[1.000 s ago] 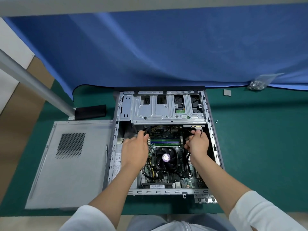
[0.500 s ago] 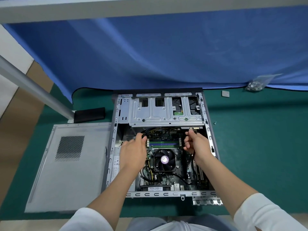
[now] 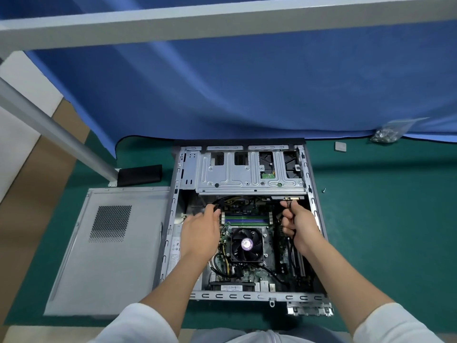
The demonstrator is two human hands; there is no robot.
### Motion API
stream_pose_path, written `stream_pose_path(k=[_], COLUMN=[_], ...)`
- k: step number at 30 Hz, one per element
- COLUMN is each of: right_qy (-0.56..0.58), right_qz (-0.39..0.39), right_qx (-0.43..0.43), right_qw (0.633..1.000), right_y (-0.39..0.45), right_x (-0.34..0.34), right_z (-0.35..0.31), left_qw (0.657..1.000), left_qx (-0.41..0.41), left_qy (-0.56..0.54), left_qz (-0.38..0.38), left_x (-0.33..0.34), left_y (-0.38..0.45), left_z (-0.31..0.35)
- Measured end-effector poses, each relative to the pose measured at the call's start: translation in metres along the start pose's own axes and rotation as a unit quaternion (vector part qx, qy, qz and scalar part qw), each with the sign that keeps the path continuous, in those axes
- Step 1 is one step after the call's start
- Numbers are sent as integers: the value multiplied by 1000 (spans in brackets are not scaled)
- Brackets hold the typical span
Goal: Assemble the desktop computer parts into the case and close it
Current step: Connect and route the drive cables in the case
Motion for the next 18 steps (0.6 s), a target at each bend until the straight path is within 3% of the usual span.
stream_pose_path(k=[9,18], right_qy=[-107,-78], right_qz=[30,-6], right_qx=[-56,-41], right_qw=[992,996], right_y=[0,-3], right_x=[-1,1], right_z=[-5,-5], left_qw=[999,998], left_qx=[-11,-11], left_qy=[39,49], left_qz=[-28,-32], left_x=[8,8], left_y=[2,2], left_z=[-2,-2])
Point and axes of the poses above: each hand's wrist, its own y-axis towards the middle knuckle, its own x-axis out of the palm, z = x × y, the point moved 6 cm from there along y, towards the middle knuckle, and after that the axes turned 4 degrees about z, right-handed, at the moved point
